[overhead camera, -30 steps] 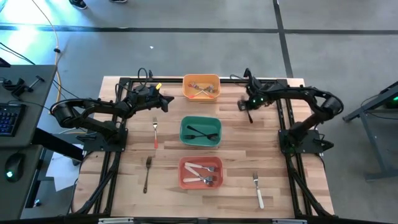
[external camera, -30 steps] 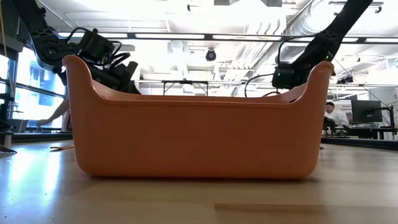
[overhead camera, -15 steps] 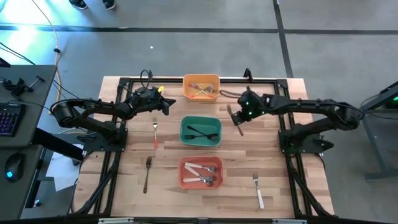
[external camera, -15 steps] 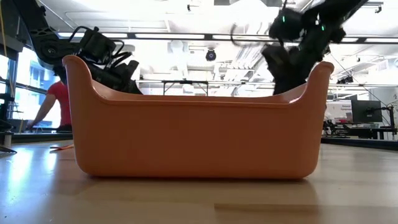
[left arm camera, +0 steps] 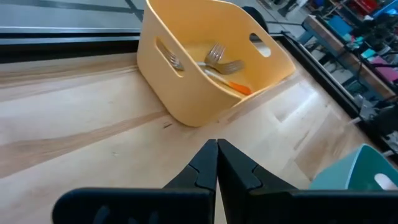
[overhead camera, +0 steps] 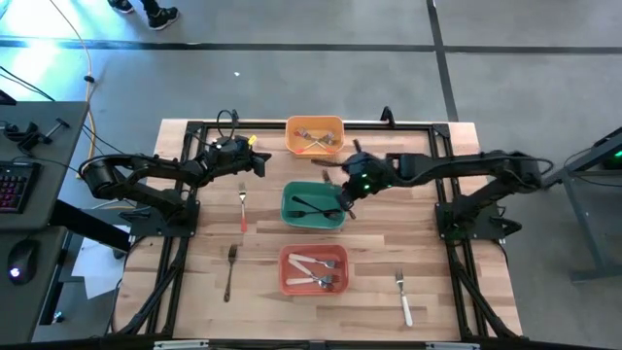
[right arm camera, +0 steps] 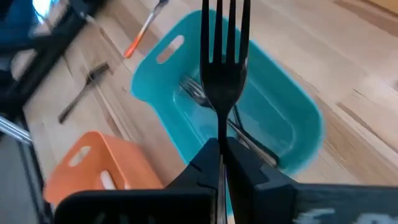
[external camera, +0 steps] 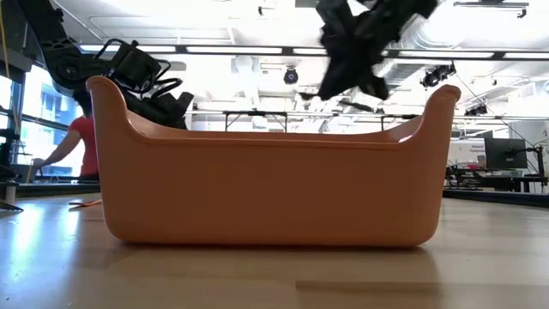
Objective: Sort silverware by color (type)
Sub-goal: Put the black fork into the green bin, then put the orange fork into the yellow bin
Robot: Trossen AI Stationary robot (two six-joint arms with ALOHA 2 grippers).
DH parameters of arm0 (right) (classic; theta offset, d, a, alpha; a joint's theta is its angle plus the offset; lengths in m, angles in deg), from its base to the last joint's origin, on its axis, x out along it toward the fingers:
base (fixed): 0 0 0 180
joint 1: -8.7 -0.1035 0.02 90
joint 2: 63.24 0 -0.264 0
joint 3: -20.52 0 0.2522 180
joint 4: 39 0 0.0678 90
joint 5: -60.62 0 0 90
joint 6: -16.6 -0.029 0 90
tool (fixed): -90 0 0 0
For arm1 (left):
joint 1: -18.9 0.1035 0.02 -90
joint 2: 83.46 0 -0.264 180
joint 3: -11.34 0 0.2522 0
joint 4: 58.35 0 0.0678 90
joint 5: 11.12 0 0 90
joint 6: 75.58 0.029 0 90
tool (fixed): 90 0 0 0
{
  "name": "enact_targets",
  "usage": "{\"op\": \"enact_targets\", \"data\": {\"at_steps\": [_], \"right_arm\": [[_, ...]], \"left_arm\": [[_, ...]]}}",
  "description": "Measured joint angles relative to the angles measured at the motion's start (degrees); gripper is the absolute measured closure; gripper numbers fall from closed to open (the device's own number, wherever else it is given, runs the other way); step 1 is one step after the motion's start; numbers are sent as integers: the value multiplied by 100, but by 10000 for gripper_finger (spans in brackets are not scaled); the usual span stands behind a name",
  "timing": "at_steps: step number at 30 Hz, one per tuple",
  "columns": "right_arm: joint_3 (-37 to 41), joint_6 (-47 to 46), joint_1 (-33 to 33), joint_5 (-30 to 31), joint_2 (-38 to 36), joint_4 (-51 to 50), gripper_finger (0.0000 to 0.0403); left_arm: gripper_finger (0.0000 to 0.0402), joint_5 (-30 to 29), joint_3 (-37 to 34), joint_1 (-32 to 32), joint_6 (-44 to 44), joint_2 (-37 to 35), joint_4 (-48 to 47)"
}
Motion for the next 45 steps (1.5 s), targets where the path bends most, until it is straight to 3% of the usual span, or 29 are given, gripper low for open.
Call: {"op": "enact_targets", "data": {"at_steps": [11,18,24,29,36,41,43,45], "right_arm": [[-1143,1011,13,-55,1966,154,403],[-1348,1431,8,-169,2743,215,403],[-1370,1497,21,-63,2958,304,401],[-1468,1619,10,-129,2959,226,369],[-2481,2282,8,-84,2953,-589,319],[-2955,3402,50,165,2760,-422,367],[-2645,3559,167,29,2662,229,393],[-2105,3408,328,-149,2530,1065,393]], "left_arm": [[402,-13,0,-2,158,7,-50],[401,-11,0,-2,146,7,-50],[402,-64,0,-2,146,6,-52],[402,-186,0,-2,106,5,-64],[401,-212,0,-3,-75,5,-56],[402,-212,0,-13,-196,6,-50],[402,-211,2,-15,-156,7,-50],[402,-210,4,-28,-157,5,-50]]}}
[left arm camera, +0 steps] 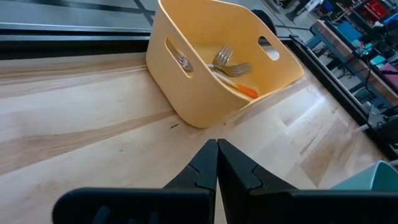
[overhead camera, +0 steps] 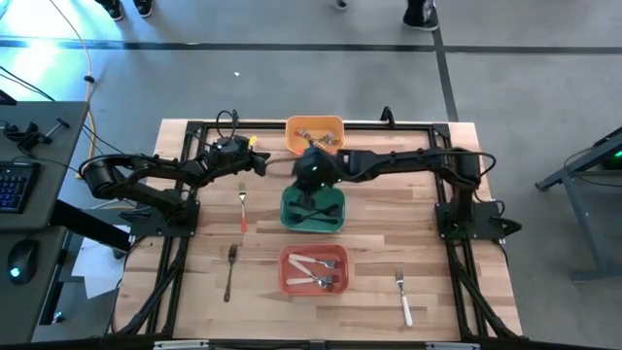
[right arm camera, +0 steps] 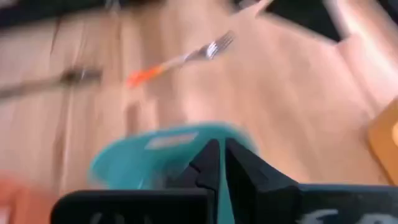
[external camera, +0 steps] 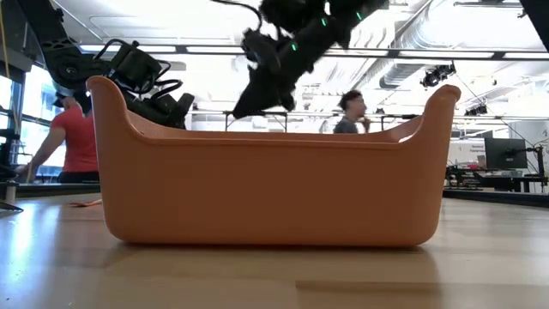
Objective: Sort silverware by color (type)
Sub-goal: Put the orange fork into the yellow bin
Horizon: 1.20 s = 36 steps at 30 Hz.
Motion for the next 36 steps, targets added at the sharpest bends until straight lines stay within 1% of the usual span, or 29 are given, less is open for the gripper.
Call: {"op": "enact_targets", "data": {"at_steps": [5,8,10,13,16,20,22,24,26,28,31,33,36], "right_arm": [[1513,-535,299,-189,-756,2441,400],[2401,-871,476,-234,-1266,3152,401],[2883,-991,628,-125,-1663,3380,402],[3443,-1104,866,5,-2186,3433,401],[3924,-1279,1074,-11,-2565,3321,402],[4372,-1476,1226,26,-2990,3400,402],[4532,-1493,1235,47,-3101,3347,403],[4605,-1489,1234,57,-3185,3343,403],[4629,-1381,1245,78,-3194,3344,403],[4639,-1274,1267,118,-3190,3289,403],[4639,-1068,1285,198,-3188,3323,403],[4639,-942,1314,180,-3188,3315,403],[4639,-830,1399,176,-3188,3299,403]], "left_arm": [[401,2,0,2,76,1,20],[401,24,1,-37,111,-1,-19],[401,46,3,-114,22,-1,-55],[401,253,89,-243,48,-79,-294],[401,208,411,-441,-41,-350,-1115],[401,-291,1093,-793,46,-781,-3236],[401,-565,1461,-947,-70,-887,-4346],[400,-730,1749,-1064,-478,-965,-5399],[397,-743,1971,-1201,-1001,-990,-6227],[388,-762,2039,-1374,-1554,-1015,-6873],[365,-806,1894,-1574,-2325,-1004,-7253],[345,-622,1741,-1628,-2692,-1002,-7237],[312,-533,1512,-1837,-3307,-1002,-7185]]}}
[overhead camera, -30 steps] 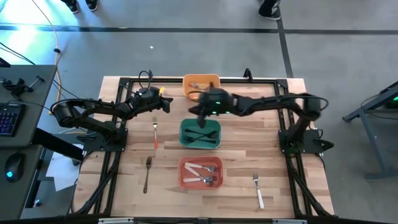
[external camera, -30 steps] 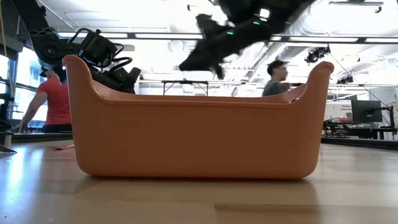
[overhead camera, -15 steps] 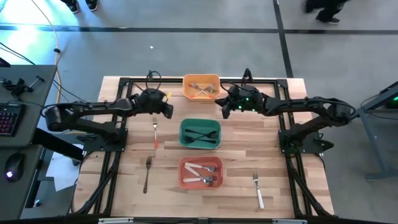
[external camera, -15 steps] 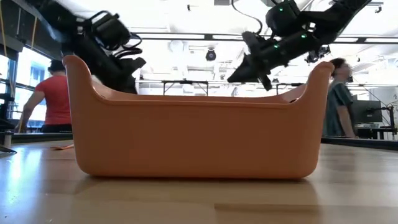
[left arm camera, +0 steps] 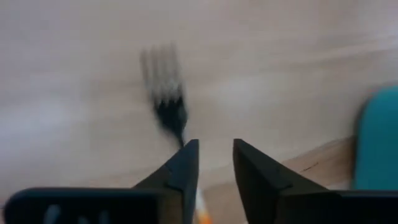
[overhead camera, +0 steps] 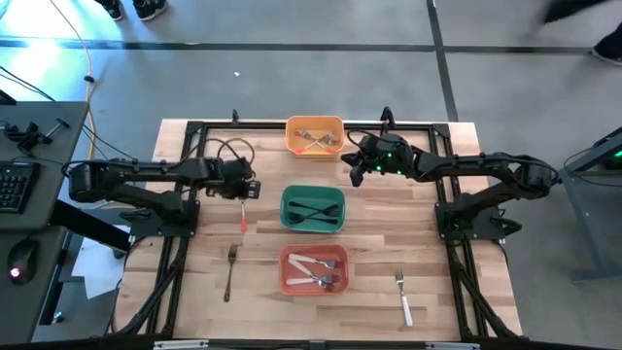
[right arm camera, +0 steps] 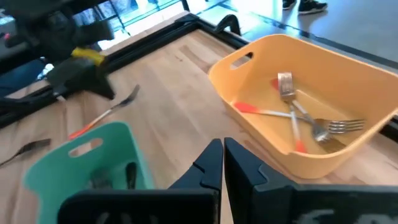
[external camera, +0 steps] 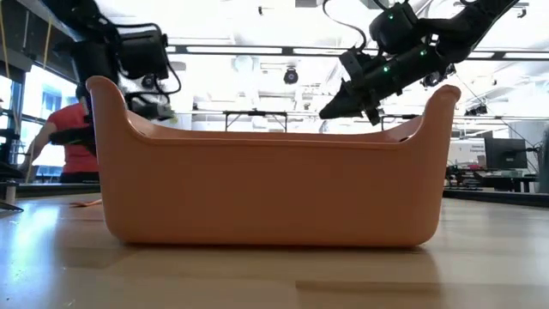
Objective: Sort silverware by color (type)
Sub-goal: Put the orange fork into the yellow bin
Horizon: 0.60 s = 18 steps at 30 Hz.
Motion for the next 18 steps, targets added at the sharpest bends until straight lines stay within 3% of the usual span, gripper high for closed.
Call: {"op": "enact_targets", "data": {"at_steps": [5,9,13,18], "right_arm": [[0,42,137,-28,0,-1,403],[0,36,169,-28,0,0,403],[-2,19,167,-34,2,-3,403],[-3,-229,167,-34,2,28,403]], "left_arm": [[267,-212,-415,-338,-695,0,119],[257,-413,-834,-439,-1085,-17,689],[278,-576,-1011,-439,-983,-28,1126],[338,-727,-1031,-404,63,-1,1316]]}}
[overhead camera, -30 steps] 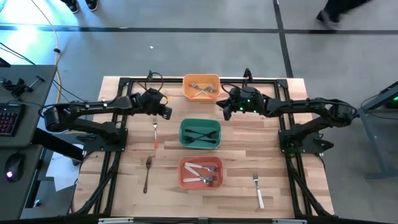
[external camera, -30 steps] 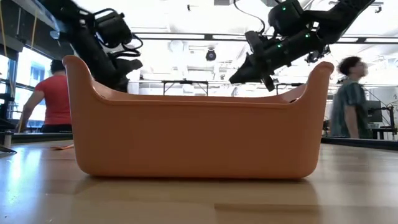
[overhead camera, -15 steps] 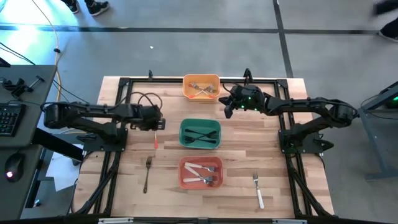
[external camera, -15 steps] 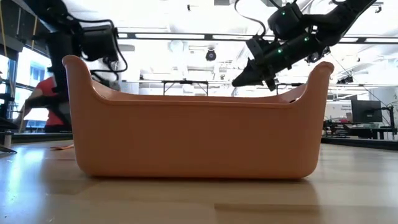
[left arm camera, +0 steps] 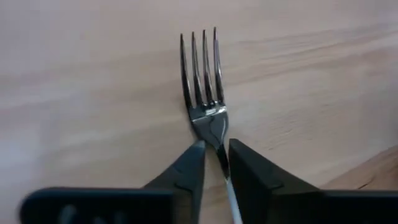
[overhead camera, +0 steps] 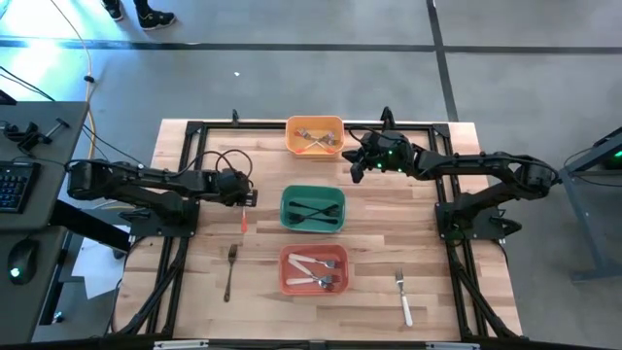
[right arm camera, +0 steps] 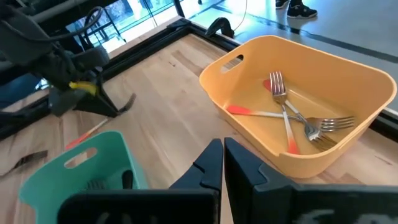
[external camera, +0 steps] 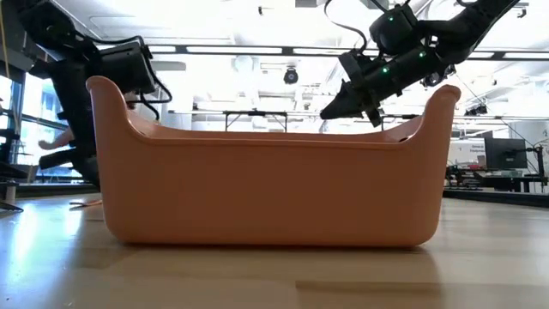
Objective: Sort silverware by color (type)
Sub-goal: Put the orange fork into the yellow bin
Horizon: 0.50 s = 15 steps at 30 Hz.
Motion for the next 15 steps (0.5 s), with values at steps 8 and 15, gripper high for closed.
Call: {"op": "enact_targets", "data": {"at_steps": [8,15], "right_arm": [[-4,-305,-11,2,0,77,403],[-4,-561,-11,1,0,77,403]], "left_arm": [[394,101,-116,443,834,12,990],[399,413,113,1103,1378,12,1535]]}}
